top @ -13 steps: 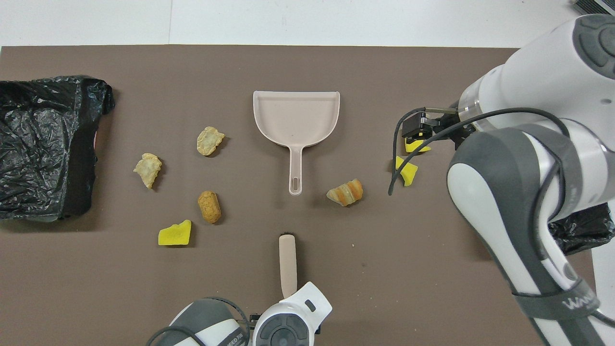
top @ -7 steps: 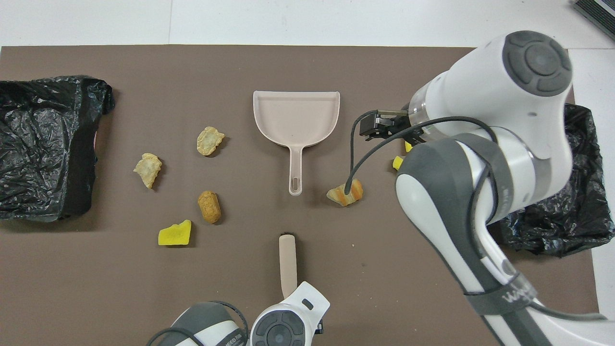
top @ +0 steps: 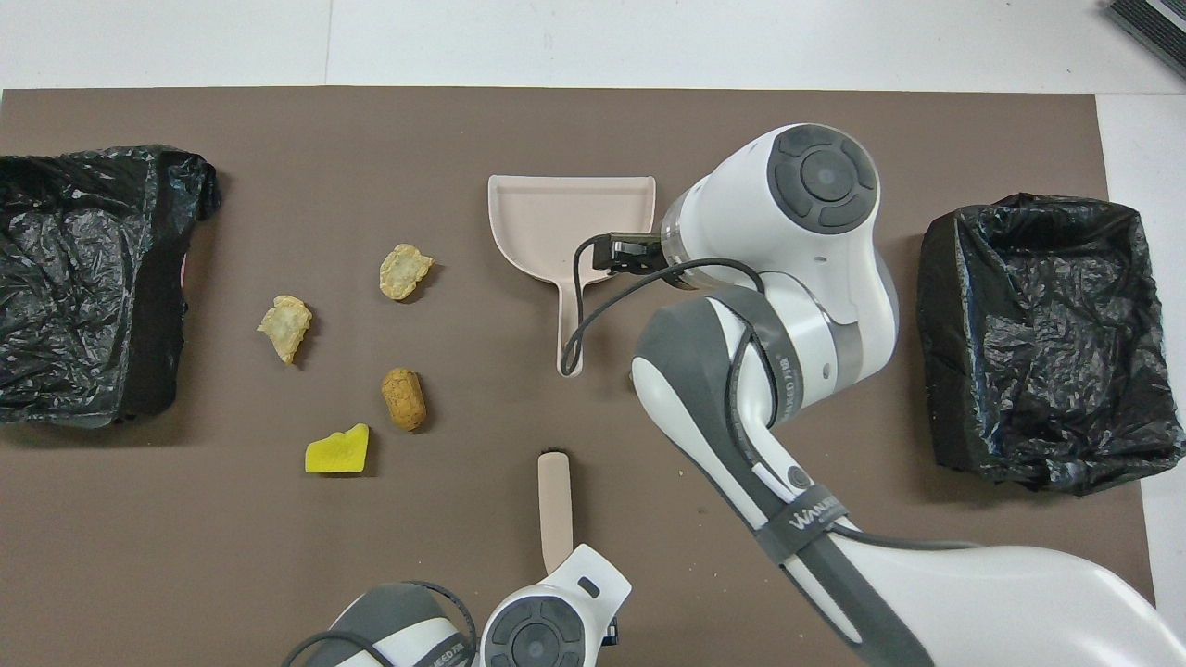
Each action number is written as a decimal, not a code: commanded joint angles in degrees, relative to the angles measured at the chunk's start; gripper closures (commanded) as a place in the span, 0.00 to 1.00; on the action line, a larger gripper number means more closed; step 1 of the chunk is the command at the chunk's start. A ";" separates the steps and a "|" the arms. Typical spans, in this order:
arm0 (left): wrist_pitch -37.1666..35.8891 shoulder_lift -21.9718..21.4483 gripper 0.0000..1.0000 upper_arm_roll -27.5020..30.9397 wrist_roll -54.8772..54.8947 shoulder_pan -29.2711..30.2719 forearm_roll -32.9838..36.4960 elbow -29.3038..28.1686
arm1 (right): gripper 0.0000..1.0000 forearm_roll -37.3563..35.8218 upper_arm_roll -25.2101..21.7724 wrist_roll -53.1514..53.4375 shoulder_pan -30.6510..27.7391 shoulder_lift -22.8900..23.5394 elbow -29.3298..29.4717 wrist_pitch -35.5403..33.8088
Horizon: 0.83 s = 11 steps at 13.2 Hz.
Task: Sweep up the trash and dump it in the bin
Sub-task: 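Lift the dustpan with the right gripper while the left gripper raises the brush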
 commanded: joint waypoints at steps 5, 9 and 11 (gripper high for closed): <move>0.75 -0.28 0.99 0.96 3.34 -0.56 -1.20 -0.98 | 0.00 0.43 -0.07 8.53 7.83 8.08 0.56 10.70; 0.48 -0.36 1.00 1.23 8.96 -0.47 -1.20 -0.10 | 0.09 -4.05 -0.24 7.74 8.01 7.48 -2.59 10.80; -1.09 -0.36 1.00 1.49 9.06 1.19 -1.11 0.51 | 0.28 -4.76 -0.24 7.82 8.01 7.04 -3.05 10.10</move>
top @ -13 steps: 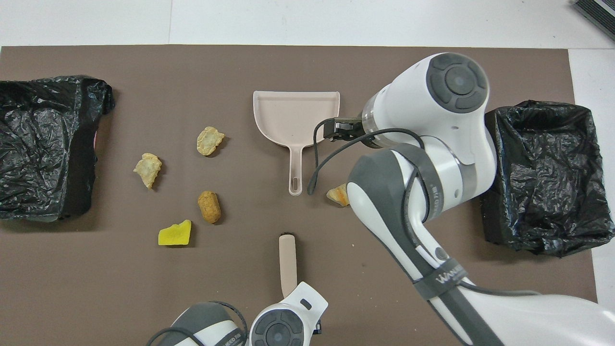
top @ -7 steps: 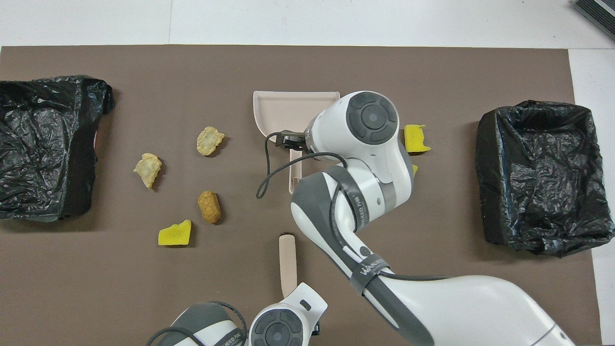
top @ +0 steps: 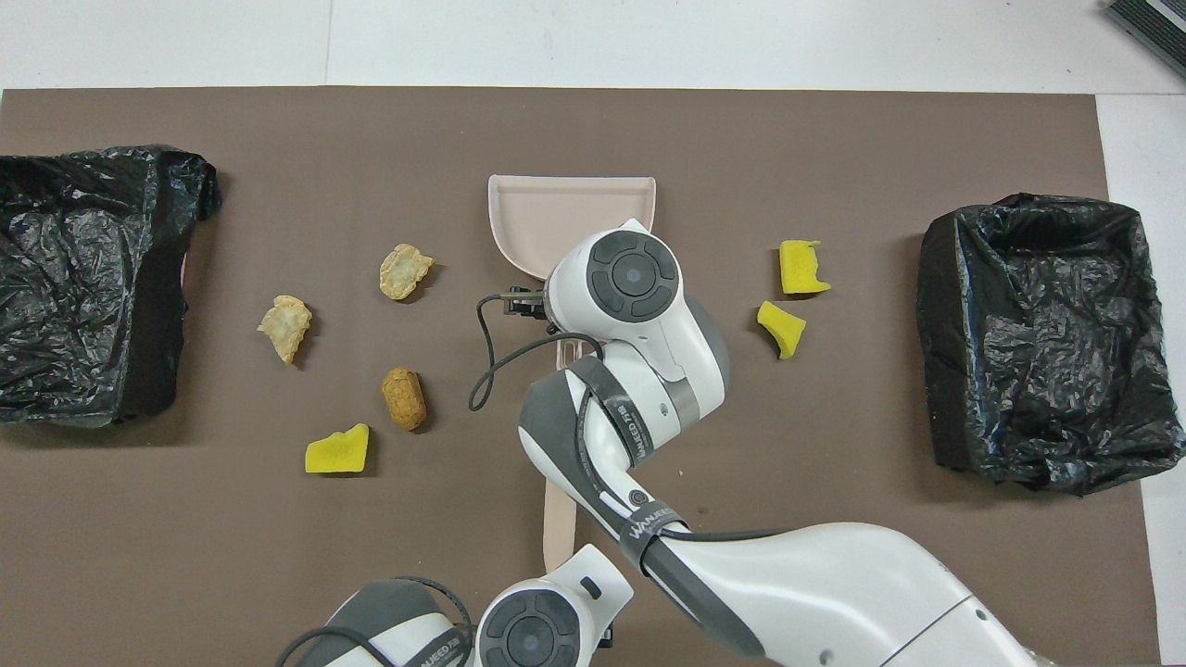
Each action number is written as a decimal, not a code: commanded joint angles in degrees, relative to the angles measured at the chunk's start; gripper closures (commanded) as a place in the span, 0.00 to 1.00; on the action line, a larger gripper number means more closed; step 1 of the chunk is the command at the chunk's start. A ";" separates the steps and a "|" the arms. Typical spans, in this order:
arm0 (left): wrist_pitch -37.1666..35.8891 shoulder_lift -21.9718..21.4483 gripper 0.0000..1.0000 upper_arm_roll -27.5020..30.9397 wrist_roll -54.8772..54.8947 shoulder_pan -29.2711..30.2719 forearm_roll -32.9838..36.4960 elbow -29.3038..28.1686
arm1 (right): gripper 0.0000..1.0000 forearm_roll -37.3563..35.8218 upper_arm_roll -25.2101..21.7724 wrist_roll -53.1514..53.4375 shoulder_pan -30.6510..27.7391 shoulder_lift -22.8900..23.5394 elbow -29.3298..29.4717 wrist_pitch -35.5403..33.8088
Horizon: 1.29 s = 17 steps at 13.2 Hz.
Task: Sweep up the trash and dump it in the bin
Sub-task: 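Lift the dustpan with the right gripper while the left gripper raises the brush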
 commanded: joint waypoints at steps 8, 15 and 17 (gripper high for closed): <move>-11.84 -2.67 1.00 1.00 3.41 14.12 7.61 3.91 | 1.00 -1.54 0.54 -7.78 0.00 -4.01 -3.61 -4.19; -11.76 2.85 1.00 0.92 18.43 33.61 15.02 13.83 | 1.00 -1.19 0.37 -36.59 -4.04 -11.39 -3.96 -18.52; -11.32 5.32 1.00 0.92 24.83 39.15 15.29 16.65 | 1.00 -1.28 0.37 -48.80 -4.57 -11.93 -4.75 -20.37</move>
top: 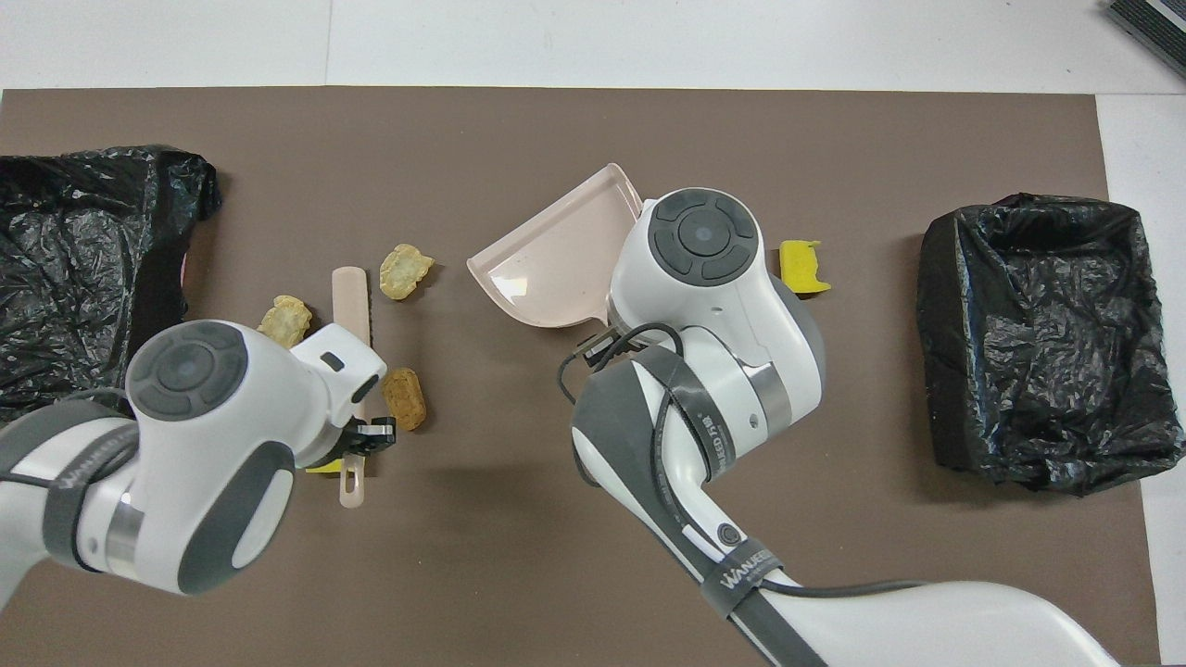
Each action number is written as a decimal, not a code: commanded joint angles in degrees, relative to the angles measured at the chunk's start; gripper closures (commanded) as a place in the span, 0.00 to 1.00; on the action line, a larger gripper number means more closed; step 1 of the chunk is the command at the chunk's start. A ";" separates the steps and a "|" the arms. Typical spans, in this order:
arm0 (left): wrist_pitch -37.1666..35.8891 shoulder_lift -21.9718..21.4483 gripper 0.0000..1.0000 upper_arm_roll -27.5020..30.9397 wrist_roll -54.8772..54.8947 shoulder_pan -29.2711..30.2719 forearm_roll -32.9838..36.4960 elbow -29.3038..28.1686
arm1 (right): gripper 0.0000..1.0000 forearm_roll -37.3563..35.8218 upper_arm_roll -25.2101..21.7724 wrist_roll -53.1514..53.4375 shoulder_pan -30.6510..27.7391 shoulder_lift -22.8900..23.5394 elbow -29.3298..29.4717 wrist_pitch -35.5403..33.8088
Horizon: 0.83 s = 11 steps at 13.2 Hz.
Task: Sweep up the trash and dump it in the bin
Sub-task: 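Sweep the crumbs near the black bin toward the dustpan with the left gripper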
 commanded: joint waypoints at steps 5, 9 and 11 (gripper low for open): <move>1.29 17.03 1.00 -0.76 14.12 13.66 7.72 15.73 | 1.00 -2.13 0.26 -40.23 -2.43 -3.84 -7.34 -1.05; 2.89 19.88 1.00 -0.76 21.16 18.60 8.08 17.25 | 1.00 -7.05 0.34 -47.14 -2.87 -5.95 -12.09 0.78; -0.44 19.35 1.00 -0.67 21.34 18.51 8.08 16.81 | 1.00 -7.05 0.34 -49.51 -3.40 -6.22 -13.06 2.55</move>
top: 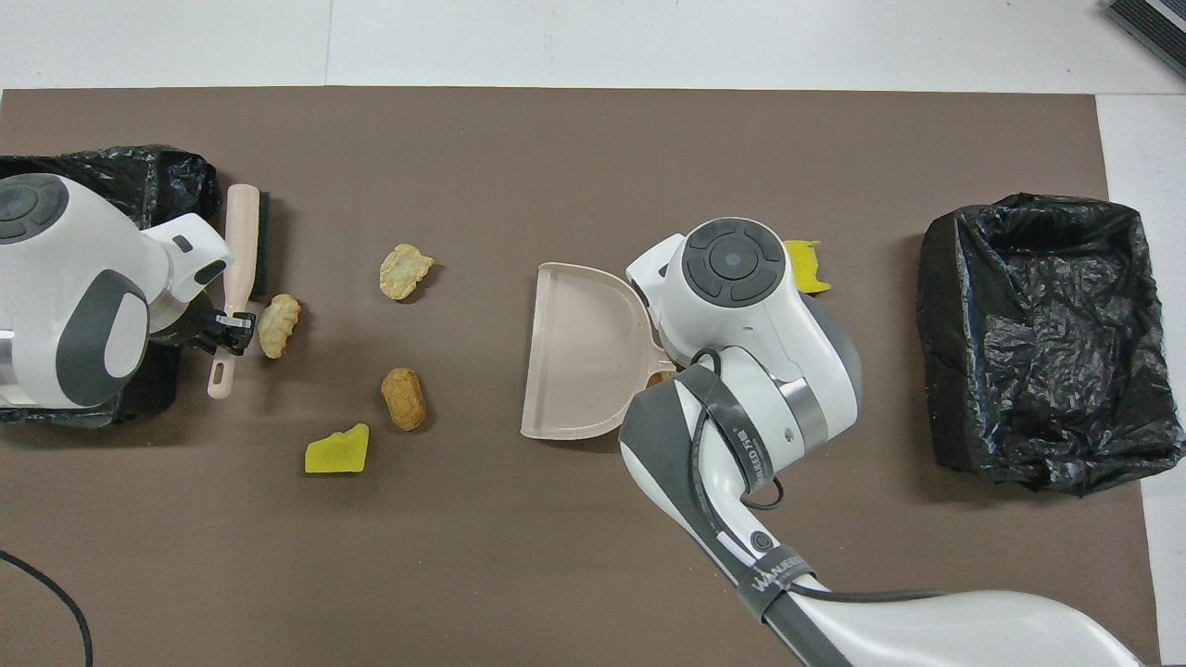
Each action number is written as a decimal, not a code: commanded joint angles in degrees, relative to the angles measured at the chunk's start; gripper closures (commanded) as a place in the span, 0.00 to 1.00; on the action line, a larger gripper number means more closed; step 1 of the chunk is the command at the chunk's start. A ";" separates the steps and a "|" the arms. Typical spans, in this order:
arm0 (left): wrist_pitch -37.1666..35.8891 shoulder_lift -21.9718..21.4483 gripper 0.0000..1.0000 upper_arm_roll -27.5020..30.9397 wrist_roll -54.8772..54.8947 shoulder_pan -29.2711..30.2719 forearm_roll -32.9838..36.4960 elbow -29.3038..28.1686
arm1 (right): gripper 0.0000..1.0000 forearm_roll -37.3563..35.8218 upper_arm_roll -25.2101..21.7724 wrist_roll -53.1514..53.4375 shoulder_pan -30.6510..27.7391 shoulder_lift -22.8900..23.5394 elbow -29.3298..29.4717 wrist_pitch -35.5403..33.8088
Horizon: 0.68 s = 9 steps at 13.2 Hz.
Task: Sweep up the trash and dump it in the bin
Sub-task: 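Sweep the crumbs near the black bin toward the dustpan with the left gripper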
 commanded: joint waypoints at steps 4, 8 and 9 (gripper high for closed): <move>-6.94 -2.69 1.00 -1.36 0.38 -3.52 0.79 -1.69 | 1.00 -1.84 0.64 -3.02 -1.11 -2.51 -5.82 5.19; -6.95 -4.81 1.00 -1.36 -0.41 -11.61 0.35 -4.69 | 1.00 -1.84 0.64 -2.94 0.30 -2.07 -6.18 6.26; -6.77 -5.51 1.00 -1.36 -0.41 -13.98 0.17 -5.56 | 1.00 -1.75 0.73 -3.02 0.30 -2.07 -6.18 6.26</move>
